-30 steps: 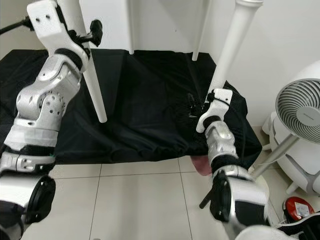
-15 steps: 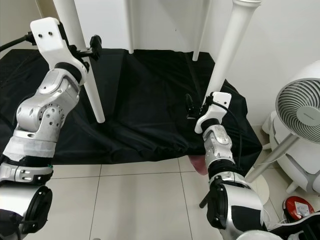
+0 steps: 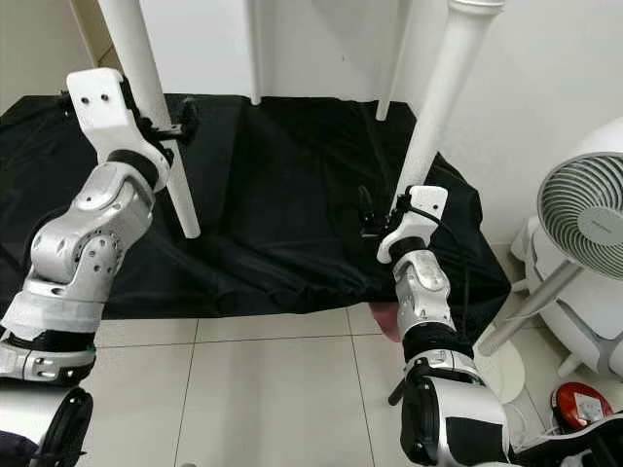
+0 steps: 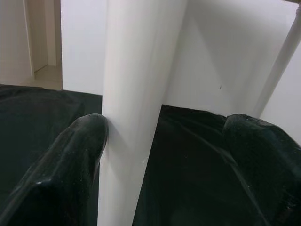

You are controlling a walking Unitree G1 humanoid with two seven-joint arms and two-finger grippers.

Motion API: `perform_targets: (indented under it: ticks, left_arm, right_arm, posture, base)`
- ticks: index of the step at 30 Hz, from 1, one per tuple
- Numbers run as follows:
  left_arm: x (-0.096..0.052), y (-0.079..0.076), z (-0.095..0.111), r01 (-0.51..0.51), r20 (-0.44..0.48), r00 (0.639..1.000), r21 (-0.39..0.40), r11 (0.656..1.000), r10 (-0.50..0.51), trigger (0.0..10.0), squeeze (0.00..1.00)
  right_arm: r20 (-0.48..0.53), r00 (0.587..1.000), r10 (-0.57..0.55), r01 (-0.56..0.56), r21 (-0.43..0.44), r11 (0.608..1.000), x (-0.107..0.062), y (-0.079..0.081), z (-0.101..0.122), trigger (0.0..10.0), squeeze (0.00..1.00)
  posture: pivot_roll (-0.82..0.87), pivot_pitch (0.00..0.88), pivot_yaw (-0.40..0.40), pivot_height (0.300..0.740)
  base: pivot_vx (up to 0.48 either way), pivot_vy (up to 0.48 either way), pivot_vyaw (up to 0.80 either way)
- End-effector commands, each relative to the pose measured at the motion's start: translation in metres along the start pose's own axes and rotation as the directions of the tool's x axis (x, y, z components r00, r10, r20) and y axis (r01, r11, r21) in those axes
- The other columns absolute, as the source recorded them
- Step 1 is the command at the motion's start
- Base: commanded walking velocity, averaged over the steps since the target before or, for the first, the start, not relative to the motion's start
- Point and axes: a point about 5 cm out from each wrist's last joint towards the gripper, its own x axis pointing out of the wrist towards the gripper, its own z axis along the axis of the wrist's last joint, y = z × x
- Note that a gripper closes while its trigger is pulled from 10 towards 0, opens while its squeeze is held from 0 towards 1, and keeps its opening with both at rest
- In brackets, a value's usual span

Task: Building children table

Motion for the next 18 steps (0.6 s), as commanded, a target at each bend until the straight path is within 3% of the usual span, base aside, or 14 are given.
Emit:
perform_targets:
  ticks: [1,18]
  left_arm:
    - [-0.001,-0.0137,-0.0015,0.211,-0.017,0.977,0.016,0.977,-0.211,10.0,0.0]
    - [-0.001,-0.0137,-0.0015,0.211,-0.017,0.977,0.016,0.977,-0.211,10.0,0.0]
  right_arm:
    - [0.016,0.999,0.035,-0.035,-0.003,0.999,0.0017,0.0068,0.0012,10.0,0.0]
    - [0.016,0.999,0.035,-0.035,-0.003,0.999,0.0017,0.0068,0.0012,10.0,0.0]
  posture:
    - [0.05,0.0,-0.144,0.74]
    - [0.05,0.0,-0.144,0.74]
  base:
    - [0.0,0.0,0.0]
    - [0.0,0.0,0.0]
